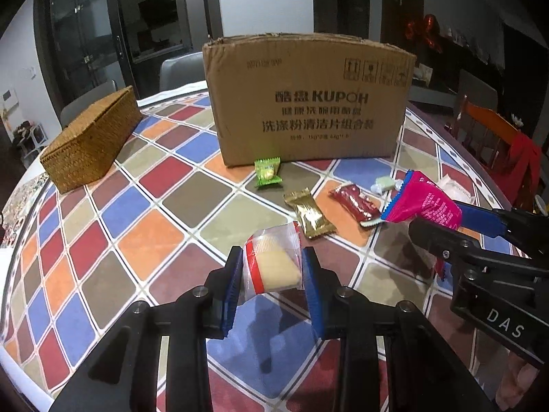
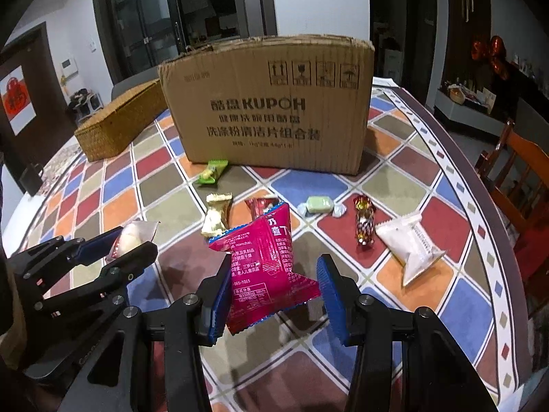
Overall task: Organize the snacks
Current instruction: 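Lift the cake packet and pink packet toward the cardboard box with both tools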
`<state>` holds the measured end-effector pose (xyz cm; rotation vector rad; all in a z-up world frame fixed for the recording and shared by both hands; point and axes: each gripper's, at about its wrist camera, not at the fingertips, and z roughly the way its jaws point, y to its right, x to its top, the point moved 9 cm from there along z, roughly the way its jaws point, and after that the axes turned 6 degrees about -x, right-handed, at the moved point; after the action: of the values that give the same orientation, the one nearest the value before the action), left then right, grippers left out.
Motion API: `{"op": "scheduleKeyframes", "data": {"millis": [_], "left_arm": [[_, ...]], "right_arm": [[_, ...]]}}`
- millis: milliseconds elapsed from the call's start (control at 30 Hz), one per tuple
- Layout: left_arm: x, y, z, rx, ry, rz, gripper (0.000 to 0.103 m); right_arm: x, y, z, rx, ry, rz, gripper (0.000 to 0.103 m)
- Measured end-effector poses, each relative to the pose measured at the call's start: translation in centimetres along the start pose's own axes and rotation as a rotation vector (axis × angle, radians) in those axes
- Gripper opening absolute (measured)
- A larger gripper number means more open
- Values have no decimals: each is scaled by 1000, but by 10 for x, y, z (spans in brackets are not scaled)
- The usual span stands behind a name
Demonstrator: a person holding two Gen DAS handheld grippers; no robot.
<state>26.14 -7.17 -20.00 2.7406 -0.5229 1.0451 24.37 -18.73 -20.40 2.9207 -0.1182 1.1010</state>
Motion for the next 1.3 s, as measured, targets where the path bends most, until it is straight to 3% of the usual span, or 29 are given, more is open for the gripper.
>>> {"op": "scheduleKeyframes", "data": {"millis": [1300], "left_arm": [[77, -8, -35, 24, 84, -47, 34]], "right_arm": [[79, 9, -37, -3, 104, 16, 49]]}}
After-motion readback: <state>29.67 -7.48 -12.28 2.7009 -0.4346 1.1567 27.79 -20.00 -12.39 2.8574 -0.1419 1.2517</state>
